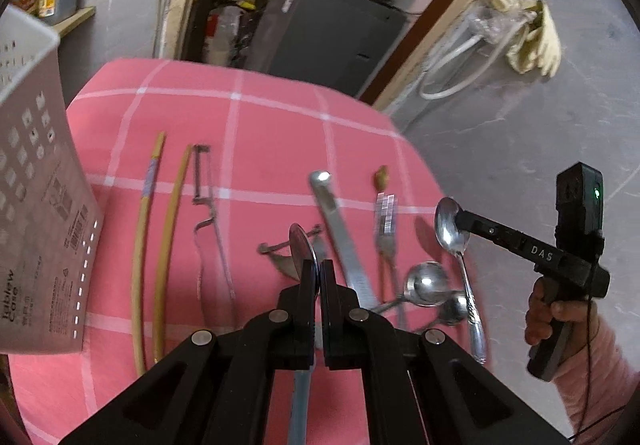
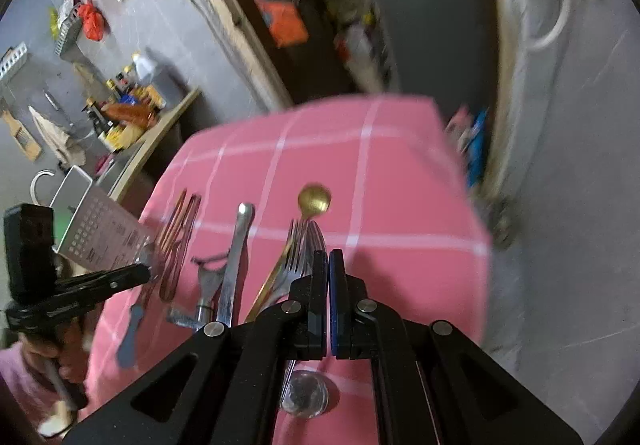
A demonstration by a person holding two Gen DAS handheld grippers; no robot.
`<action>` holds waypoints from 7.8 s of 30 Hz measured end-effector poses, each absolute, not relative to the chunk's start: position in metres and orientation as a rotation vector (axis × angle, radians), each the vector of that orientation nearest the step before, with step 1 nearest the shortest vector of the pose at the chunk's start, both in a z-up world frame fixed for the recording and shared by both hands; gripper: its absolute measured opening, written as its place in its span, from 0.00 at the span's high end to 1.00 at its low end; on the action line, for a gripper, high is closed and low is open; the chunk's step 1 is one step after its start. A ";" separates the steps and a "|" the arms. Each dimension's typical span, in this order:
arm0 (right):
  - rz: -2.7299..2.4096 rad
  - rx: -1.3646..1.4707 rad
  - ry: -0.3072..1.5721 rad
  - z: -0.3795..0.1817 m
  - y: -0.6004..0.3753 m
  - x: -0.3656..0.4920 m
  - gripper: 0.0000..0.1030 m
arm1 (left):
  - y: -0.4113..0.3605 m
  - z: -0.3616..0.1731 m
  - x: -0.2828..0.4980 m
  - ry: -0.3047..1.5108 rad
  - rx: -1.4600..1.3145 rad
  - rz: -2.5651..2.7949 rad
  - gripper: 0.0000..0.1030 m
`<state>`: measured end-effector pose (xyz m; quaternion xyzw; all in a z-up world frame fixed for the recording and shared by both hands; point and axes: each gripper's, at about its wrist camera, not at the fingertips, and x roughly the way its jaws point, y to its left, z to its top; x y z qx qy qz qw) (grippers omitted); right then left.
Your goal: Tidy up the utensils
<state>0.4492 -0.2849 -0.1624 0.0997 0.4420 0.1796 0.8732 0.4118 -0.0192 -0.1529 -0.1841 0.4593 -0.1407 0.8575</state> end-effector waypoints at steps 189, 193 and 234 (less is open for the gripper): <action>0.278 0.481 0.864 -0.227 -0.284 0.365 0.95 | -0.099 -0.182 0.412 1.103 -0.297 -0.569 0.91; 0.306 0.493 0.867 -0.229 -0.287 0.369 0.95 | -0.105 -0.182 0.429 1.069 -0.277 -0.606 0.90; 0.320 0.420 0.838 -0.200 -0.283 0.359 0.98 | -0.115 -0.175 0.458 1.105 -0.128 -0.685 0.97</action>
